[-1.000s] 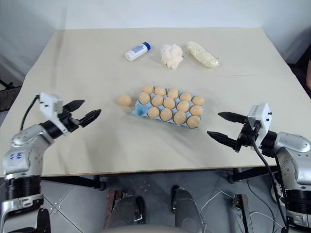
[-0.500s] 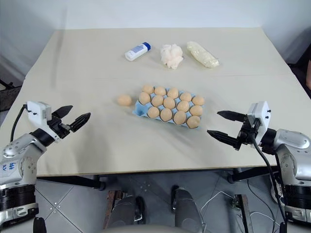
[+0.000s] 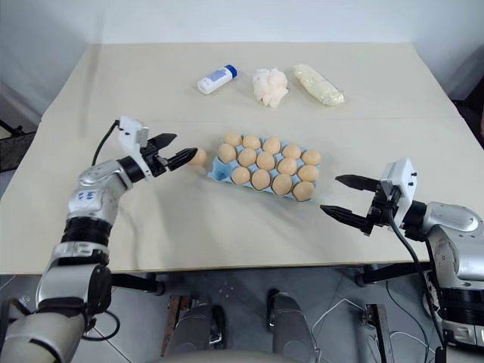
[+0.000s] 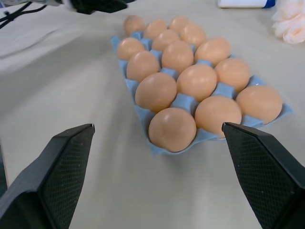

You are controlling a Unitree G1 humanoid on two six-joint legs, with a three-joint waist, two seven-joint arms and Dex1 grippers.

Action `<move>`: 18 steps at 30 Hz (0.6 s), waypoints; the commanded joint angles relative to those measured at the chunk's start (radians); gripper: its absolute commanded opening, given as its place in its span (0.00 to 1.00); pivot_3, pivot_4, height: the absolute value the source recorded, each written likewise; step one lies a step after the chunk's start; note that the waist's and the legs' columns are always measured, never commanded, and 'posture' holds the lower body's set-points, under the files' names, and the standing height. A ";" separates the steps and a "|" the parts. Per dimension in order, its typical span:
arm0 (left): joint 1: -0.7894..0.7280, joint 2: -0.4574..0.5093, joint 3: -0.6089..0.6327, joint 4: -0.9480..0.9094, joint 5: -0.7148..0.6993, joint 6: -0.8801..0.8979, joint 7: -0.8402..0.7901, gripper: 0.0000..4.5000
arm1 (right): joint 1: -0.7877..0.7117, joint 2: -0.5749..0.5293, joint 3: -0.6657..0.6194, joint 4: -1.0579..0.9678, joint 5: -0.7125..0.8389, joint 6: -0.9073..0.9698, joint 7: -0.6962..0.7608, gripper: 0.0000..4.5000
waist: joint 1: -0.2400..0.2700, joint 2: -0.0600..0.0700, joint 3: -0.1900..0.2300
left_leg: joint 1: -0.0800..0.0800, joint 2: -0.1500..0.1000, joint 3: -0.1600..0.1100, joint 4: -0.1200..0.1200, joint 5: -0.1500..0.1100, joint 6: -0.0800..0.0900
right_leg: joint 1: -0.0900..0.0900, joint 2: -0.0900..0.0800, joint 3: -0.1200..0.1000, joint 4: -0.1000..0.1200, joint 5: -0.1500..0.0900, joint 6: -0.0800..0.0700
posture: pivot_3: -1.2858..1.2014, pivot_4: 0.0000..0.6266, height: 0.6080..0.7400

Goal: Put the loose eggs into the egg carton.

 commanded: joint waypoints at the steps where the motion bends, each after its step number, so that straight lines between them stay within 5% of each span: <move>1: -0.070 -0.013 -0.007 0.144 0.038 -0.095 0.000 0.99 | 0.018 -0.017 -0.043 -0.041 0.017 0.000 -0.011 1.00 | 0.000 0.000 0.000 | 0.000 0.000 0.000 0.000 0.000 0.000 | 0.000 0.000 0.000 0.000 0.000 0.000 | 0.52 0.24 1.00; 6: -0.149 -0.036 -0.022 0.322 0.095 -0.143 0.034 0.99 | 0.037 -0.020 -0.052 -0.053 0.022 0.001 -0.023 1.00 | 0.003 0.000 0.000 | 0.000 0.000 0.000 0.000 -0.001 0.000 | 0.000 0.000 -0.001 -0.001 0.000 0.000 | 0.52 0.24 1.00; 13: -0.191 -0.044 -0.008 0.375 0.099 -0.171 0.018 0.50 | 0.056 -0.022 -0.064 -0.064 0.026 0.003 -0.034 1.00 | 0.003 -0.001 0.000 | -0.001 0.000 -0.001 0.000 -0.001 0.000 | 0.000 0.000 -0.002 -0.001 0.000 0.000 | 0.52 0.24 1.00; 18: -0.190 -0.038 -0.006 0.292 0.074 -0.155 -0.067 0.45 | 0.060 -0.022 -0.069 -0.066 0.026 0.005 -0.038 1.00 | 0.002 -0.001 0.001 | -0.001 0.000 -0.001 0.000 0.000 0.000 | 0.000 0.000 -0.002 -0.001 0.000 0.000 | 0.52 0.24 1.00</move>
